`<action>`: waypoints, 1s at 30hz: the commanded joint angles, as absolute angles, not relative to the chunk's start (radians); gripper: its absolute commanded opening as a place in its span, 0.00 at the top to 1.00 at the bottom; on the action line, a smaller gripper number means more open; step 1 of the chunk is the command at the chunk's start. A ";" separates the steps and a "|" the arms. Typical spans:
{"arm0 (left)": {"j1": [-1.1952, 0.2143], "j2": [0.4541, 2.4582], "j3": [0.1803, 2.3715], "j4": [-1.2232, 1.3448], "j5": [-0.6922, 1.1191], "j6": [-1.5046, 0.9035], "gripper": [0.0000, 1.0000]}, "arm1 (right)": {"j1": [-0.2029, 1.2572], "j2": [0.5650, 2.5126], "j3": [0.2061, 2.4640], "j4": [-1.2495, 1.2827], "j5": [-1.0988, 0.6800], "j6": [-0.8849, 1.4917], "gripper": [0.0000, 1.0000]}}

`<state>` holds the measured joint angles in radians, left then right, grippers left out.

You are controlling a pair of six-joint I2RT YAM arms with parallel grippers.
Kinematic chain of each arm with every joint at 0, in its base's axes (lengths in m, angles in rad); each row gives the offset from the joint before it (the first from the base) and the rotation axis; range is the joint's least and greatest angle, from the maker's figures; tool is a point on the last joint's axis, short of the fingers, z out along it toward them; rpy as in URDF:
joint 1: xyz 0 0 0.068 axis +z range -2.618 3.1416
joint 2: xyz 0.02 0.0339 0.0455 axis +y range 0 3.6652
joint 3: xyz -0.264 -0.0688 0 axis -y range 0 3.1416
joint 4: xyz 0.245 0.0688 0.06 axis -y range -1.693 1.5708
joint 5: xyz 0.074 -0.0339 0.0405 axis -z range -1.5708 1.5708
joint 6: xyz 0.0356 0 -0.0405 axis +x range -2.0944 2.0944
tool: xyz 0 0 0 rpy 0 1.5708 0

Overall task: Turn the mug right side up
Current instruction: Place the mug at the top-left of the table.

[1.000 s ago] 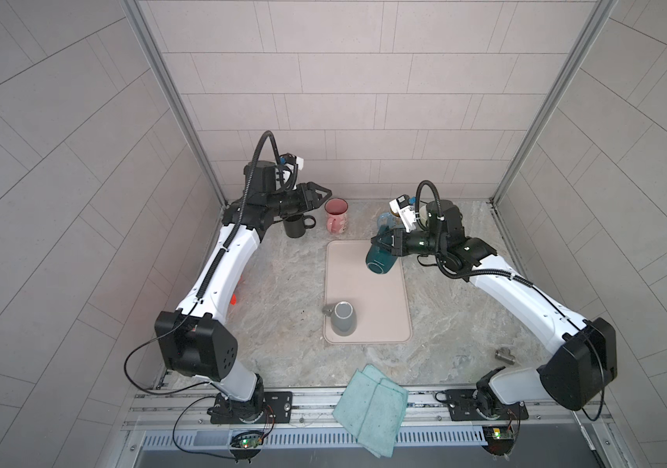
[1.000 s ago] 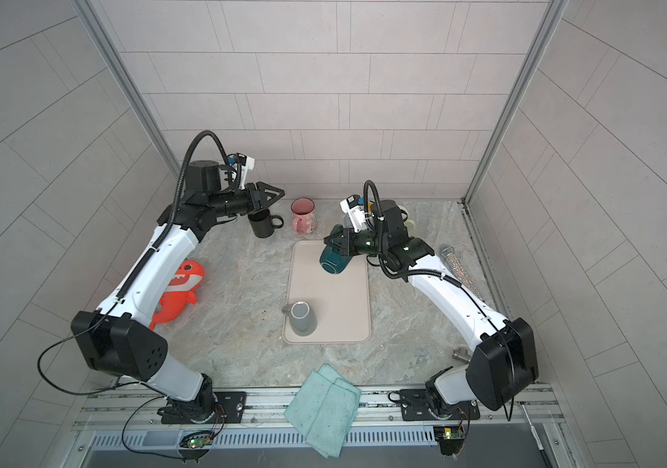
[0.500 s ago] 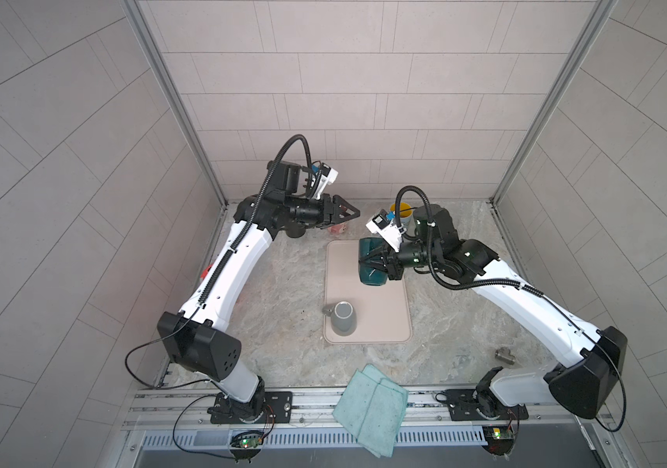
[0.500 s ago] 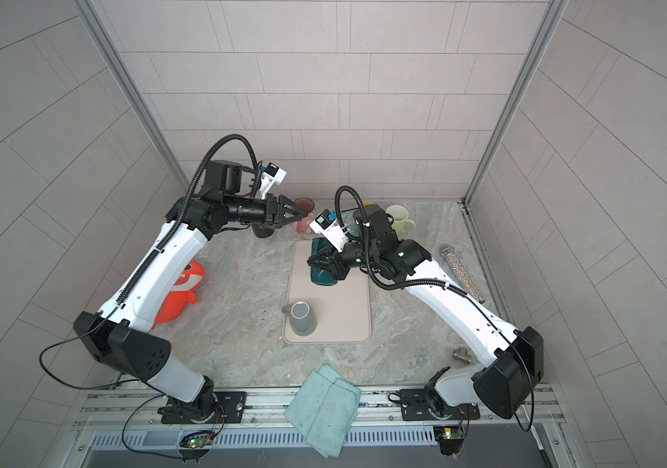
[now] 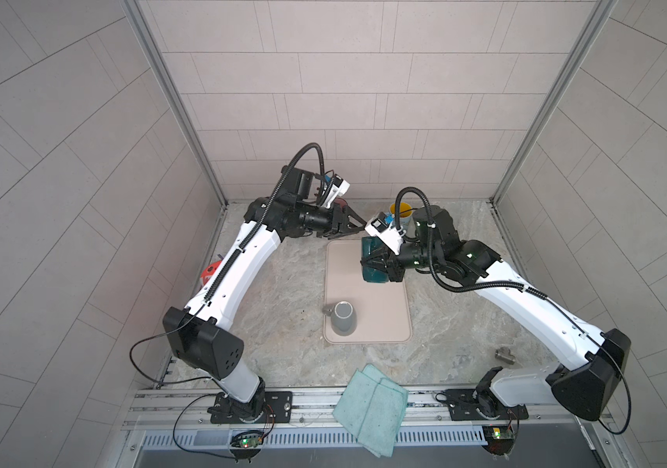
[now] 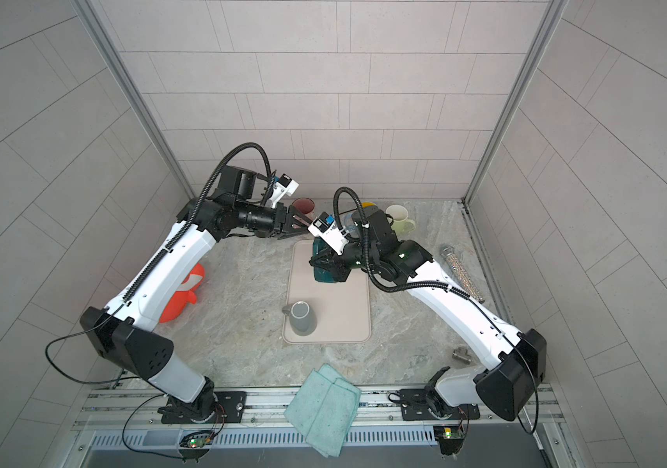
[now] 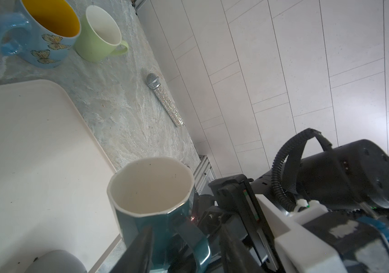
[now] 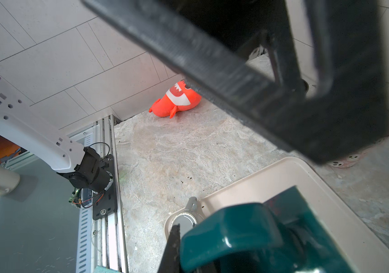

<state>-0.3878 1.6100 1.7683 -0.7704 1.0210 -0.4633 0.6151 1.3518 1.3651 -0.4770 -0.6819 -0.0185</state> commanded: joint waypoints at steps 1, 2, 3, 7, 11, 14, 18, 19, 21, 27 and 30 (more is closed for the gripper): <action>-0.400 1.602 1.761 -0.815 1.042 -0.439 0.49 | 0.622 1.334 1.413 -0.406 -0.683 -0.050 1.00; -0.400 1.599 1.757 -0.826 1.042 -0.434 0.49 | 0.621 1.337 1.413 -0.396 -0.684 -0.044 1.00; -0.401 1.598 1.754 -0.830 1.044 -0.434 0.49 | 0.621 1.340 1.413 -0.384 -0.688 -0.035 1.00; -0.411 1.591 1.741 -0.848 1.042 -0.426 0.49 | 0.621 1.357 1.420 -0.371 -0.689 -0.024 1.00; -0.421 1.592 1.748 -0.874 1.019 -0.413 0.49 | 0.622 1.375 1.433 -0.387 -0.678 -0.023 1.00; -0.434 1.603 1.766 -0.900 1.001 -0.398 0.49 | 0.623 1.388 1.445 -0.402 -0.675 -0.026 1.00; -0.455 1.629 1.804 -0.966 0.959 -0.359 0.49 | 0.628 1.399 1.450 -0.408 -0.667 -0.026 1.00; -0.459 1.636 1.810 -0.978 0.949 -0.354 0.50 | 0.629 1.400 1.452 -0.410 -0.665 -0.027 1.00; -0.466 1.646 1.818 -0.988 0.925 -0.354 0.50 | 0.633 1.402 1.455 -0.411 -0.666 -0.025 1.00; -0.471 1.669 1.838 -1.007 0.868 -0.358 0.56 | 0.646 1.404 1.459 -0.412 -0.661 -0.023 1.00; -0.476 1.679 1.851 -1.032 0.835 -0.344 0.57 | 0.649 1.404 1.459 -0.413 -0.661 -0.024 1.00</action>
<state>-0.4656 1.6650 1.8202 -0.9836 0.8944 -0.3725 0.6388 1.4158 1.4097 -0.4889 -0.6395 0.0006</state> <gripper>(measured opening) 0.433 0.066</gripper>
